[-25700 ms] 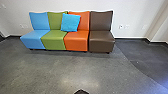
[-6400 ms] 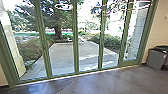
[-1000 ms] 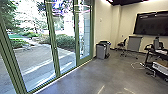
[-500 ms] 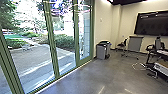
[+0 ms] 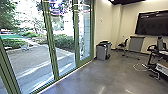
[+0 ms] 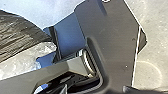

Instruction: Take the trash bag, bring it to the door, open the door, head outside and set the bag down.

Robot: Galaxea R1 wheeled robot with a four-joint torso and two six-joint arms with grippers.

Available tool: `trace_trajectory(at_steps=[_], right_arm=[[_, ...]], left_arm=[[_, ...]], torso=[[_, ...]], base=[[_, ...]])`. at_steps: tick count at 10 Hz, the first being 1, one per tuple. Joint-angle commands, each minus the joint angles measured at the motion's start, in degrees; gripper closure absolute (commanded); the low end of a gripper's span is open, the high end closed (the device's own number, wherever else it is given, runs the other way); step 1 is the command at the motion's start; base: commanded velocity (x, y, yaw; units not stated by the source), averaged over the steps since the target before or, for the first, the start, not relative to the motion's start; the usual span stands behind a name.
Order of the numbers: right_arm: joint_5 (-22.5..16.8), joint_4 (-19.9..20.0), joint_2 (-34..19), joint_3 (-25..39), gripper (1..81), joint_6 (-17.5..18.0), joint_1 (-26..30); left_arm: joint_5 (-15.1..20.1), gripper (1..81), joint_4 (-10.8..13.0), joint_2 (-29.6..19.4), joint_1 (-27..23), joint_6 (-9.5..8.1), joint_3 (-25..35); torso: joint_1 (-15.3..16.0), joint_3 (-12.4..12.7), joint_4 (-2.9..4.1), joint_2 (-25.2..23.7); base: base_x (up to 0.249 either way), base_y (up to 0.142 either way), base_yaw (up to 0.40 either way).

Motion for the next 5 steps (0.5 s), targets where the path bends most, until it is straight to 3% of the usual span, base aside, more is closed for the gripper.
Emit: trace_trajectory(at_steps=[1,4,5], right_arm=[[-3.4,-0.34,0.01,0.26,1.0,-0.15,2.48],[-3.4,-0.34,0.01,0.18,1.0,-0.15,2.4],[-3.4,-0.34,0.01,0.18,1.0,-0.15,2.4]], left_arm=[[3.34,81.1,0.01,-0.16,-4.34,0.5,0.05],[3.34,81.1,-0.08,-0.16,-4.34,0.5,0.05],[3.26,81.1,-0.16,-0.25,-4.34,0.5,0.05]], torso=[[-0.02,0.0,0.0,0.0],[0.0,0.0,0.0,0.0],[0.0,0.0,0.0,0.0]], base=[[0.135,0.0,0.0],[0.136,0.0,0.0],[0.141,-0.066,0.0]])
